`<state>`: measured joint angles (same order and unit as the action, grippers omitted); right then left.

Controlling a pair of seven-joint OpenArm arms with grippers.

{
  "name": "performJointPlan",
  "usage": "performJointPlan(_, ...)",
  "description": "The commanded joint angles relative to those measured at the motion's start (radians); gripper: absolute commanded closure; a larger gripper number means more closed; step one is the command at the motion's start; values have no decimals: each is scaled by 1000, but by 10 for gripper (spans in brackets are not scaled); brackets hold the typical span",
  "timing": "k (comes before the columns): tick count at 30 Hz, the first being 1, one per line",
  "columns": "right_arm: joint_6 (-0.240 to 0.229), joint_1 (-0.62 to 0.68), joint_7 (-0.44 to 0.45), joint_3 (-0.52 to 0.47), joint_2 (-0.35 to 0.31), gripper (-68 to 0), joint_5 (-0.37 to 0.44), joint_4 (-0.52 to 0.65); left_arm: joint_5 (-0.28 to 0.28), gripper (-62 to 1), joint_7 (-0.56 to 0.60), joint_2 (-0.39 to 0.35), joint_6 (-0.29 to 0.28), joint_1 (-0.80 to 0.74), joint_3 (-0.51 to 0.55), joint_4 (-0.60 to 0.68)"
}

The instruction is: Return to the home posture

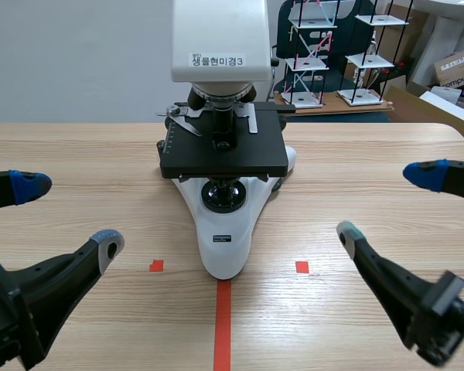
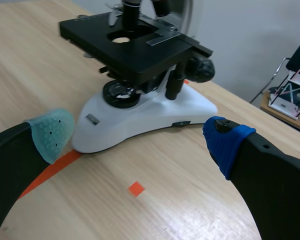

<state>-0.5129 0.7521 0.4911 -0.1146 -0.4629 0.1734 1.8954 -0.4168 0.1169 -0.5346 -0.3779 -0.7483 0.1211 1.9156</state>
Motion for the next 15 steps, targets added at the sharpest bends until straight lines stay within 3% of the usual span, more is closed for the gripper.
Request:
performJointPlan(1,4,30,13,-22,-13,-590,14,21,-9,-623,14,2,-2,-2,3,12)
performJointPlan(5,4,100,12,-33,-13,-611,13,84,-9,-623,14,2,-2,-2,3,12)
performJointPlan(15,11,101,-3,-35,-8,-611,14,87,-9,-623,14,2,-2,-2,3,12)
